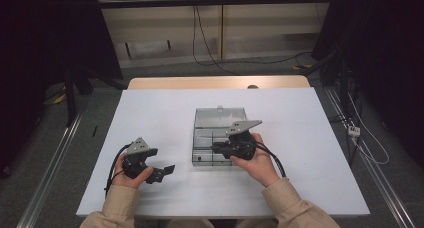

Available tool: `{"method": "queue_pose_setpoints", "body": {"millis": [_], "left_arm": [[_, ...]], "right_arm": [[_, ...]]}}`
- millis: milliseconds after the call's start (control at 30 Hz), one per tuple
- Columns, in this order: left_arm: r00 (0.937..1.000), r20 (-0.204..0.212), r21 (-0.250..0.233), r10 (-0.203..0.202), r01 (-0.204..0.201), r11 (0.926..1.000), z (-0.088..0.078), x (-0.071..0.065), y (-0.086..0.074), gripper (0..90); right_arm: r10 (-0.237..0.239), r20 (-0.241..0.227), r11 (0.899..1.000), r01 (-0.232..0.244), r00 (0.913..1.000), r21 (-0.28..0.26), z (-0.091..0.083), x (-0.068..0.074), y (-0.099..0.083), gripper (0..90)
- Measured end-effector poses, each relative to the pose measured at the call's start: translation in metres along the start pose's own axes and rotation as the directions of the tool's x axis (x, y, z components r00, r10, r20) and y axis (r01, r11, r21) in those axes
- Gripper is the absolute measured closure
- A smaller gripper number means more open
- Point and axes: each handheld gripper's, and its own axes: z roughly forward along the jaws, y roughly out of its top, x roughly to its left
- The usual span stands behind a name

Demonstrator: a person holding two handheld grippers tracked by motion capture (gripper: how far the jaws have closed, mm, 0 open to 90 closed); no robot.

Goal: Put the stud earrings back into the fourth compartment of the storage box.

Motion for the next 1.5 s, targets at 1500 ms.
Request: {"method": "queue_pose_setpoints", "body": {"millis": [1500], "left_arm": [[1.0, 0.003, -0.001, -0.007, 0.007, 1.0, 0.0, 0.0, 0.0, 6.0]], "right_arm": [[-0.001, 0.023, 0.999, 0.0, 0.9997, 0.036, 0.037, 0.009, -0.004, 80.4]]}}
